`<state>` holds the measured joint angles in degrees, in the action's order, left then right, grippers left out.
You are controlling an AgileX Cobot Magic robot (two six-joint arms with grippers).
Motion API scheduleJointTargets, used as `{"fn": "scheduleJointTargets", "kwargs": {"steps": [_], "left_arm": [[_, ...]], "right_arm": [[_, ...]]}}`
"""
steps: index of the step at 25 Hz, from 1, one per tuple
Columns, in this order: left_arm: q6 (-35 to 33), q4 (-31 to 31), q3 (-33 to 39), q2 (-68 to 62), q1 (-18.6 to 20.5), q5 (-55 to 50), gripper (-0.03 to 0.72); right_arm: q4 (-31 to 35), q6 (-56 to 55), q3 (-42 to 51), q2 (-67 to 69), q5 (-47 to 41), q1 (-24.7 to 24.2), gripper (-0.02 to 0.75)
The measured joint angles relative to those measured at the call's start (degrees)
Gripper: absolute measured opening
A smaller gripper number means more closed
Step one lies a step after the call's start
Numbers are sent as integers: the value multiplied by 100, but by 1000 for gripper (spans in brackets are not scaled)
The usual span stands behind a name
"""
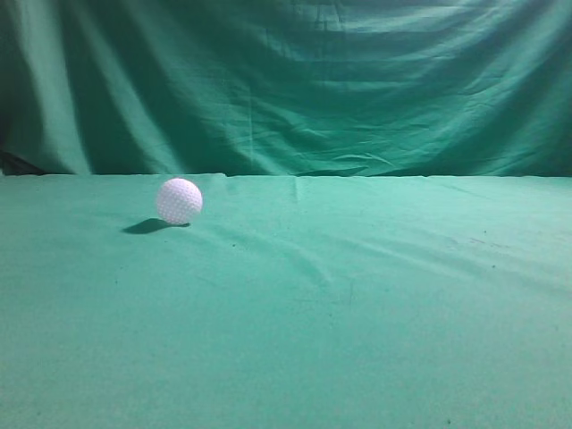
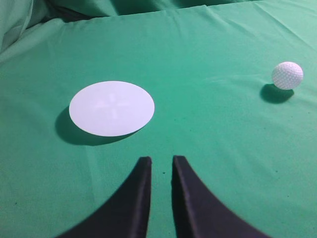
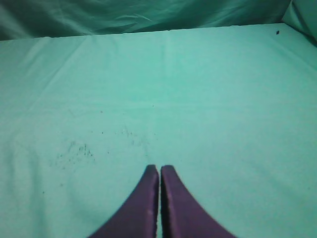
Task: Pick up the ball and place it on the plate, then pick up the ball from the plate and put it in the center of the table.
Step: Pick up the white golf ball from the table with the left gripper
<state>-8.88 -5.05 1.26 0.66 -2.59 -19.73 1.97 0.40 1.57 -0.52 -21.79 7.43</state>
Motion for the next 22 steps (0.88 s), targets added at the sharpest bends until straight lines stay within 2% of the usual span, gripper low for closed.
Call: {"fn": "scheduleJointTargets", "kwargs": {"steps": [22], "left_arm": [[2, -16, 0, 0, 0, 0, 69]], "right_arm": [[0, 0, 0, 0, 0, 0, 0]]}}
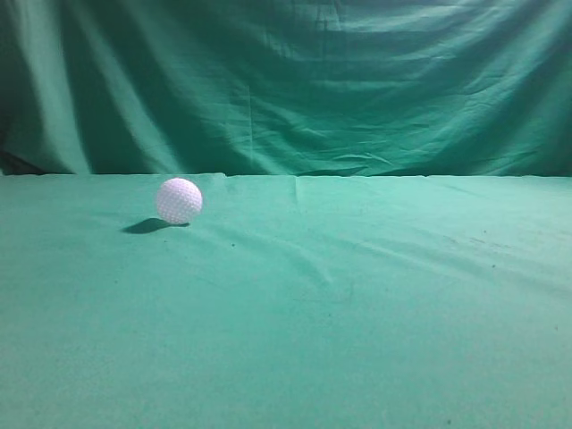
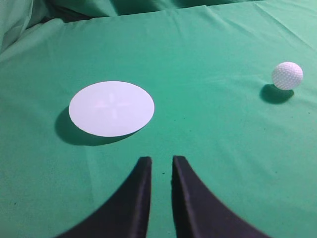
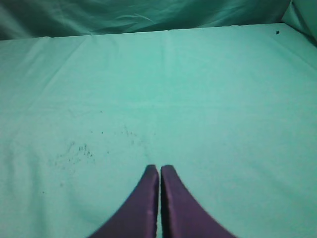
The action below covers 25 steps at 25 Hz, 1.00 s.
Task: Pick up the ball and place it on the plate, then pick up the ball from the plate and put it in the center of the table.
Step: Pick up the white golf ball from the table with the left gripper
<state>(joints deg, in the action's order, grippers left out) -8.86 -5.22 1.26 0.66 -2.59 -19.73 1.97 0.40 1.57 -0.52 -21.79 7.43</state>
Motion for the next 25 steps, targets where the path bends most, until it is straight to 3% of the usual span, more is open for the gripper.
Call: {"fn": "scheduleJointTargets", "kwargs": {"steps": [5, 11, 16, 21, 25], "left_arm": [[160, -899, 0, 0, 0, 698, 69], [229, -1092, 0, 0, 0, 1543, 69], [749, -1687, 0, 0, 0, 2662, 69], [854, -1691, -587, -52, 0, 1669, 69], [491, -1691, -1384, -589, 0, 873, 69]], "right_arm": [[0, 0, 0, 0, 0, 0, 0], [0, 0, 0, 0, 0, 0, 0], [0, 0, 0, 0, 0, 0, 0], [0, 0, 0, 0, 0, 0, 0], [0, 0, 0, 0, 0, 0, 0]]}}
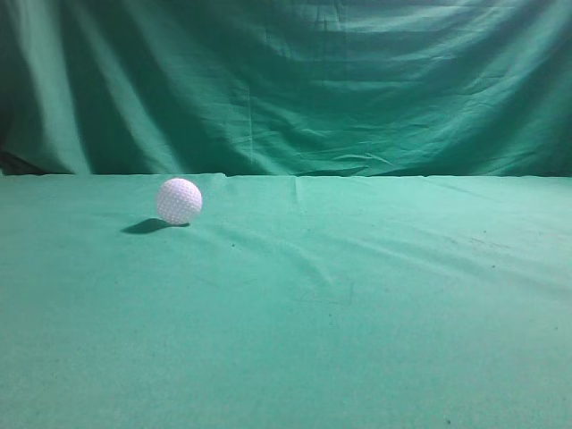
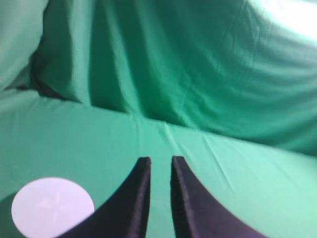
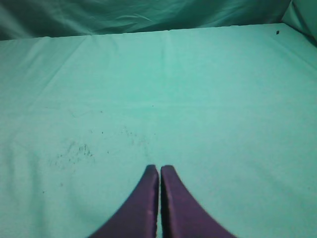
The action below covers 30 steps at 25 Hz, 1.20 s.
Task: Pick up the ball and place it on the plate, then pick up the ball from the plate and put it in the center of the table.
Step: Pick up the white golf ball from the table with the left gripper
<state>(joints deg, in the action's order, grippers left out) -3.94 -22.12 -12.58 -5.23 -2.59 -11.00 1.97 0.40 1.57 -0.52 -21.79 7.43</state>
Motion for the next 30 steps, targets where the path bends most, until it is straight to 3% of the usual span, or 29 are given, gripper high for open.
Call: {"fn": "scheduleJointTargets", "kwargs": {"steps": [3, 11, 18, 22, 27, 28, 30], "left_arm": [[-98, 0, -352, -435, 0, -408, 69], [-141, 0, -523, -602, 0, -119, 69], [-1289, 11, -1494, -2216, -29, -1798, 69], [-1791, -71, -2061, -3342, -516, -2319, 69], [-1885, -38, -2747, -4885, -1278, -2527, 69], [-1883, 27, -2915, -5174, -1418, -2537, 0], [-1883, 133, -3241, -5861, -1600, -2562, 0]], "right_arm": [[0, 0, 0, 0, 0, 0, 0], [0, 0, 0, 0, 0, 0, 0], [0, 0, 0, 0, 0, 0, 0], [0, 0, 0, 0, 0, 0, 0], [0, 0, 0, 0, 0, 0, 0], [0, 0, 0, 0, 0, 0, 0], [0, 0, 0, 0, 0, 0, 0]]}}
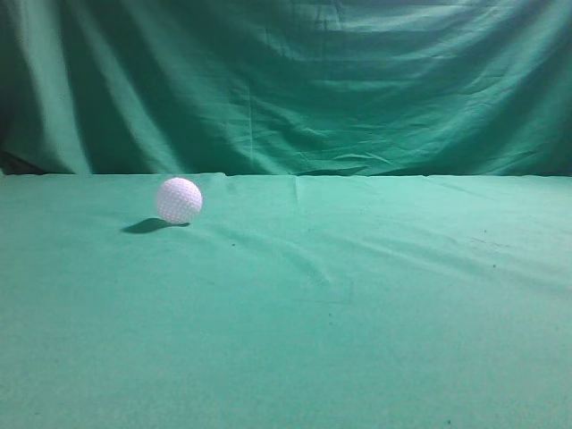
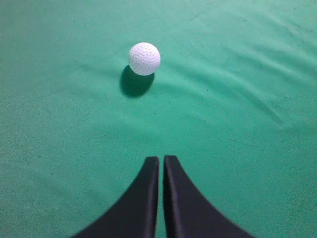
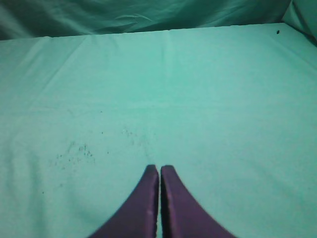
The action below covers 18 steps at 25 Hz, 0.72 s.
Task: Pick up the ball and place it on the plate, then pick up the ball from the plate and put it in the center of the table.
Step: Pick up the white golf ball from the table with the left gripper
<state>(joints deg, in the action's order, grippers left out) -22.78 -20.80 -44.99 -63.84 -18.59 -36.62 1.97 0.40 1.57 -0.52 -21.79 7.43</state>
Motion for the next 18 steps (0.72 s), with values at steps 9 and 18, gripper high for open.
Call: {"fn": "scheduleJointTargets", "kwargs": {"steps": [9, 18], "left_arm": [[22, 657, -1642, -2365, -501, -70, 0], [780, 1238, -2689, -3921, -794, -97, 69]], "right_arm": [[0, 0, 0, 0, 0, 0, 0], [0, 0, 0, 0, 0, 0, 0]]}}
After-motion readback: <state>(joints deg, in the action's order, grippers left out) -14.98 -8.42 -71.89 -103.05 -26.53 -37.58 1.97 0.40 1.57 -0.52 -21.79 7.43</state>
